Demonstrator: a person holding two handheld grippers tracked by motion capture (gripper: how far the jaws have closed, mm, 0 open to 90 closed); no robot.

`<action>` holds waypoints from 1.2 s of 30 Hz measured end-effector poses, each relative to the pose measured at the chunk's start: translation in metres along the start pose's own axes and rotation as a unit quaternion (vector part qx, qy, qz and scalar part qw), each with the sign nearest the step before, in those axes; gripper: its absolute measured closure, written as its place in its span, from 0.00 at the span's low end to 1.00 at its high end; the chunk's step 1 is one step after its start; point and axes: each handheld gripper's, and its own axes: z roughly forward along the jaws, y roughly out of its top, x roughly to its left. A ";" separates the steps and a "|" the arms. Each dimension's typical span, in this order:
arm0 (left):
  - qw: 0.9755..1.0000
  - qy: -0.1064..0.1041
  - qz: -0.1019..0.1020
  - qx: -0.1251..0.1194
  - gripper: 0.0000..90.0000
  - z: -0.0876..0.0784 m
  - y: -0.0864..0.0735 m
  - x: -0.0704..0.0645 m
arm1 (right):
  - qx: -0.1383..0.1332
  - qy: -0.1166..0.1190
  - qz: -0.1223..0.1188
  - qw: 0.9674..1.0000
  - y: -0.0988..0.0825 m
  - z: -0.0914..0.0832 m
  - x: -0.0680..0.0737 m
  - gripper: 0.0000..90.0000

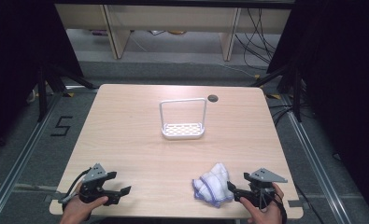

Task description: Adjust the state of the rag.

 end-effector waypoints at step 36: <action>1.000 -0.014 0.001 0.004 0.17 0.003 0.001 -0.005 | 0.068 0.046 -0.152 0.985 0.018 0.024 0.066 0.64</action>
